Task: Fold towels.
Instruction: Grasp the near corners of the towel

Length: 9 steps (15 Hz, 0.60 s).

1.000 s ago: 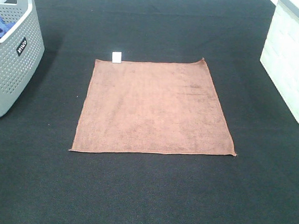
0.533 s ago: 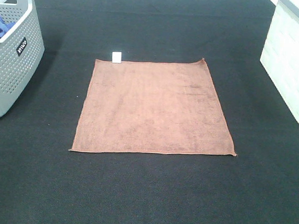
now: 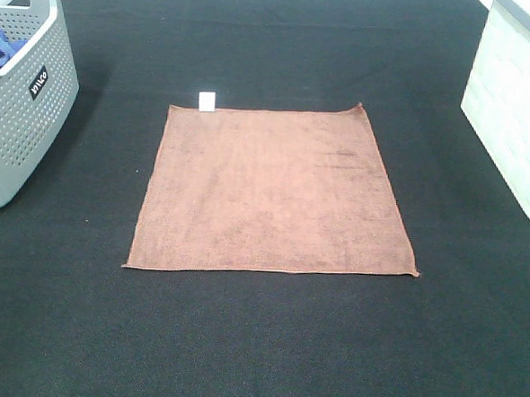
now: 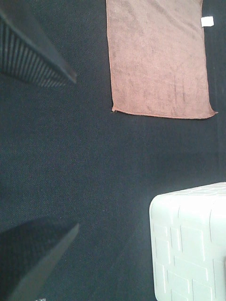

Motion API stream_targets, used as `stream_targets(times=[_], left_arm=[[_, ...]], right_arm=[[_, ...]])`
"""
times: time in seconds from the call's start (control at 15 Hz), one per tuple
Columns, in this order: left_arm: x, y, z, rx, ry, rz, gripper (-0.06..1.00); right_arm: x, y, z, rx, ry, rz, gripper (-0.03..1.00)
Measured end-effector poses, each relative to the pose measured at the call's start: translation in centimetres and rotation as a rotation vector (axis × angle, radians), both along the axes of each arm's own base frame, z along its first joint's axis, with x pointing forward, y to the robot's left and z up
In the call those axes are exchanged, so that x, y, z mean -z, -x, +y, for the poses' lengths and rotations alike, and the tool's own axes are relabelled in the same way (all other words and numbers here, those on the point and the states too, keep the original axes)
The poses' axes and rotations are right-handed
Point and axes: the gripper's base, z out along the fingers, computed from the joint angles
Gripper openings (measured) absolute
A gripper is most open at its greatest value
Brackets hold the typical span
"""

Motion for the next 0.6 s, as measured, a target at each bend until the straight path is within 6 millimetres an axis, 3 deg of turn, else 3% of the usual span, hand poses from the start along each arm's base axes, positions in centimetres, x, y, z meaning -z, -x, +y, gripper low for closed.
stream_targets(times=[0.6], left_arm=[[0.01, 0.36, 0.0, 0.0, 0.0, -0.023, 0.67]], right_arm=[[0.0, 0.0, 0.0, 0.0, 0.0, 0.0, 0.73]])
